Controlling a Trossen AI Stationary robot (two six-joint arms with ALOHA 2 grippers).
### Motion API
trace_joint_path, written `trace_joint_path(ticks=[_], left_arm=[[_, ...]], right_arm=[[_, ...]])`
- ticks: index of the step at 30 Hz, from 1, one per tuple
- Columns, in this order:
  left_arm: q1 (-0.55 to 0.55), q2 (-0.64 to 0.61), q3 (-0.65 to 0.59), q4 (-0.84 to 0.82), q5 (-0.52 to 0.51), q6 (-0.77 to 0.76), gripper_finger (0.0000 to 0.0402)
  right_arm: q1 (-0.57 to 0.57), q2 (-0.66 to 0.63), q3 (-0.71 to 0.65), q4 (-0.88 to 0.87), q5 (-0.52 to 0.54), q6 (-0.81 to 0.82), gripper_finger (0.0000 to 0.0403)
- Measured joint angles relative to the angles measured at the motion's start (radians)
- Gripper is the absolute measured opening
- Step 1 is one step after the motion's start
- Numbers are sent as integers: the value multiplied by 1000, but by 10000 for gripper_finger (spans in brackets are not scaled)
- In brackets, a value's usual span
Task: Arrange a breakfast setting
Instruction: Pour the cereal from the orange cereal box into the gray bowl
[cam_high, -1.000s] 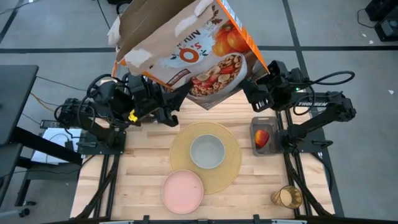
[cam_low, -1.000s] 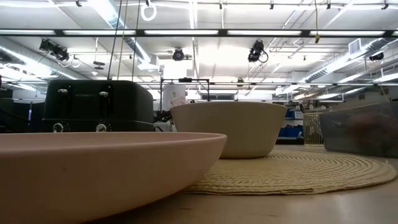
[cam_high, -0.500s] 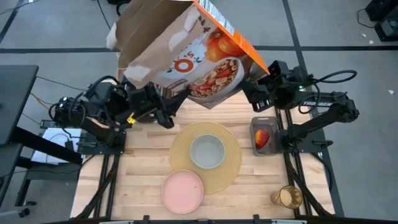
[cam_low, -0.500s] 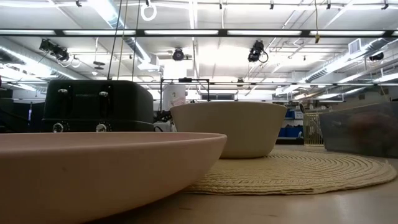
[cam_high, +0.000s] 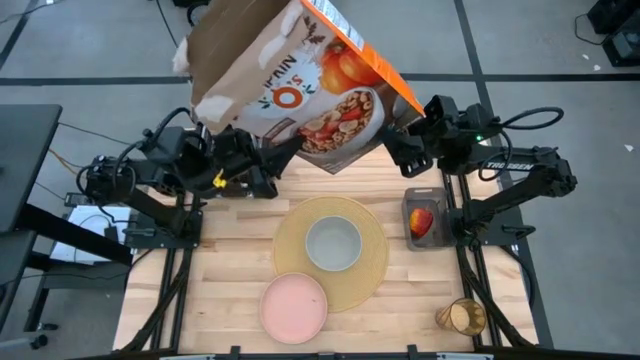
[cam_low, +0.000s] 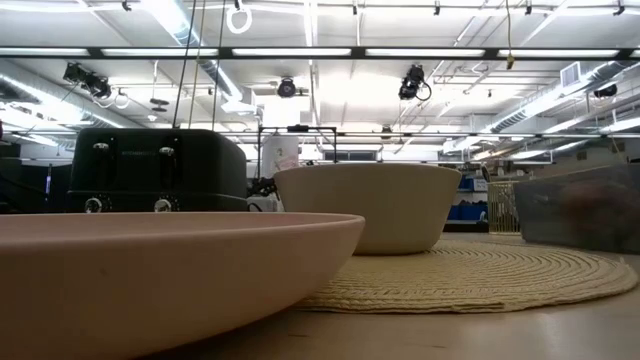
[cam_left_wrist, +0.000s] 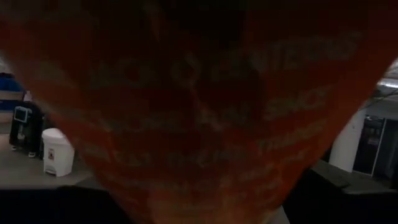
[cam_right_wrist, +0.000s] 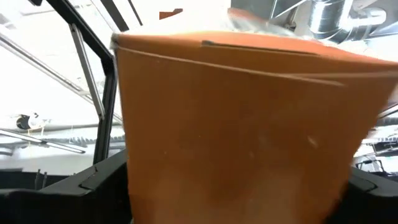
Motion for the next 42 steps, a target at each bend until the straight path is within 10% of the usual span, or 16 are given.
trace_joint_path(ticks=[9,26,42], left_arm=[[0,2,0,-43,5,-9,225],[-49,-45,-2,-170,-9,33,307],[-285,-124,-2,-534,-62,-268,313]], right_arm=[[1,5,-3,23,-8,0,393],[3,-41,-4,-26,-12,-51,317],[6,-316,-46,-506,-67,-46,313]])
